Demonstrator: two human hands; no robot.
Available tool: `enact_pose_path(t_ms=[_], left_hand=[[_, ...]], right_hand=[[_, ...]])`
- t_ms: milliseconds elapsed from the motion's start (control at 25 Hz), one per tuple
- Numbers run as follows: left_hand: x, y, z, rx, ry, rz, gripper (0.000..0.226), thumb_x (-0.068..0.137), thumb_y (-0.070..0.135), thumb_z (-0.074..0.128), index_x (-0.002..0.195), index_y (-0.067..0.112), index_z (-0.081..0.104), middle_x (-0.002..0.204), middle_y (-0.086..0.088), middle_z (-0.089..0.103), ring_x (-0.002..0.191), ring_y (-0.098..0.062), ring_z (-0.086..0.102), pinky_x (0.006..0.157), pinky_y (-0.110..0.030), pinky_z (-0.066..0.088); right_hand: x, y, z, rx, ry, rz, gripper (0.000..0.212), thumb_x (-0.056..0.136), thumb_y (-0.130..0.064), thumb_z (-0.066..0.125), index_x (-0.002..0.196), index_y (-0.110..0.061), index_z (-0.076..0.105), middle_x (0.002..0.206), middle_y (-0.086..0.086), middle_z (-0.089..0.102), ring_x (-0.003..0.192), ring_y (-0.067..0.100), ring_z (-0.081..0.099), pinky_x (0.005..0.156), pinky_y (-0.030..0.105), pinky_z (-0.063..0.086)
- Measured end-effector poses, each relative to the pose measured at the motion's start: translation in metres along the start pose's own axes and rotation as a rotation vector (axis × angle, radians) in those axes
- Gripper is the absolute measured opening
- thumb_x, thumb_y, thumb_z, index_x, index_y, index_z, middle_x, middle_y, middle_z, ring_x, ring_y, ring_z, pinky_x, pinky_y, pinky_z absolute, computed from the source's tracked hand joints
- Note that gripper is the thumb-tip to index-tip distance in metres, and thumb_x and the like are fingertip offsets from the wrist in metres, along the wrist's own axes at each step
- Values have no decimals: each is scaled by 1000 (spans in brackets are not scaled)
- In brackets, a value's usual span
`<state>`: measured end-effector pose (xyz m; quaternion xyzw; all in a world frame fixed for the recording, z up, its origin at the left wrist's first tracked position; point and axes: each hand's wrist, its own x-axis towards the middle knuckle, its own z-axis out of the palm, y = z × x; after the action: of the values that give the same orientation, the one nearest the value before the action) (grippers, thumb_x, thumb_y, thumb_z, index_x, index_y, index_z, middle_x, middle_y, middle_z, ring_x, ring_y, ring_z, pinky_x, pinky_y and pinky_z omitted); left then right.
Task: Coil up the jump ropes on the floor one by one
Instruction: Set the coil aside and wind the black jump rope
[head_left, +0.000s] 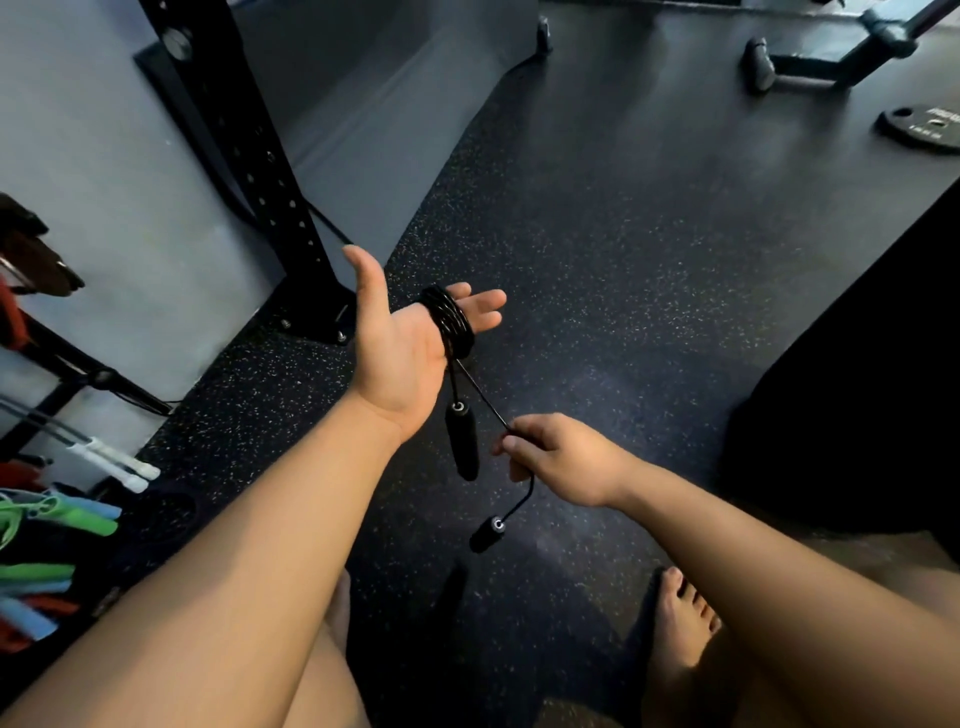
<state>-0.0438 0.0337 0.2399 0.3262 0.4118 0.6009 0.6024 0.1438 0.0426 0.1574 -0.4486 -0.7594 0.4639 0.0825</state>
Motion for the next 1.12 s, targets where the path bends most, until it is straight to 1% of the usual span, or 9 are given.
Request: enact_pose_path(t_ms=[120, 240, 400, 480, 600, 760, 840, 960, 1120], left_hand=[[2, -7, -4, 394, 72, -18, 118, 75, 92, 0, 125, 7, 63, 117, -10, 76, 116, -25, 68, 119, -46, 29], [-4, -11, -7, 914, 5, -46, 124, 57, 105, -1, 105, 23, 79, 129, 7, 67, 114, -10, 64, 108, -40, 32], [-18, -12, -1, 1207, -192, -270, 102, 80, 85, -3, 104, 23, 74, 101, 10, 76, 111, -8, 62, 100, -39, 36], [-20, -12, 0, 1211, -265, -412, 111, 77, 88, -6, 91, 19, 79, 93, 9, 78, 100, -1, 60, 101, -39, 29], [-20, -13, -3, 1050, -443, -554, 136, 57, 102, -7, 85, -2, 76, 73, -1, 76, 87, -17, 70, 113, -49, 31], [-20, -11, 1, 778, -568, -578, 118, 60, 99, -8, 68, 5, 64, 45, -8, 52, 56, -29, 61, 97, -51, 50], [-20, -8, 2, 699, -590, -562, 115, 61, 96, -12, 67, 7, 61, 40, -5, 45, 48, -26, 55, 96, -50, 51], [-20, -4, 0, 602, -598, -529, 113, 62, 93, -14, 67, 7, 59, 38, -2, 40, 43, -23, 51, 86, -37, 51], [-22, 5, -4, 423, -539, -433, 110, 64, 93, -17, 62, 10, 56, 36, 1, 36, 40, -22, 48, 80, -34, 53]], right_hand=[[-9, -14, -6, 10, 29, -64, 20, 102, -30, 52, 105, -19, 69, 72, -6, 69, 65, 4, 63, 70, 32, 54], [-15, -26, -15, -92, 143, -165, 17, 100, -31, 58, 103, -21, 71, 62, -11, 60, 54, 1, 54, 59, 25, 46], [-20, -33, -33, -260, 269, -331, 14, 94, -34, 67, 92, -22, 75, 67, -11, 64, 58, 4, 57, 56, 19, 39], [-22, -34, -42, -221, 267, -365, 13, 90, -35, 73, 88, -22, 75, 69, -10, 67, 61, 6, 60, 56, 19, 43], [-24, -34, -55, -68, 197, -370, 19, 83, -35, 80, 83, -18, 72, 71, -5, 70, 62, 6, 61, 57, 21, 46], [-18, -23, -56, 152, 108, -320, 26, 80, -32, 83, 82, -10, 68, 65, -3, 65, 59, 10, 55, 56, 27, 43], [-15, -18, -51, 260, 76, -317, 30, 85, -35, 77, 80, -8, 66, 63, -6, 59, 59, 12, 49, 57, 31, 40], [-11, -12, -40, 440, 31, -319, 44, 95, -49, 57, 76, -10, 62, 66, 9, 55, 65, 23, 47, 67, 41, 39], [-6, -3, -23, 602, -43, -215, 34, 90, -18, 42, 90, 10, 60, 80, 18, 61, 78, 27, 59, 79, 38, 46]])
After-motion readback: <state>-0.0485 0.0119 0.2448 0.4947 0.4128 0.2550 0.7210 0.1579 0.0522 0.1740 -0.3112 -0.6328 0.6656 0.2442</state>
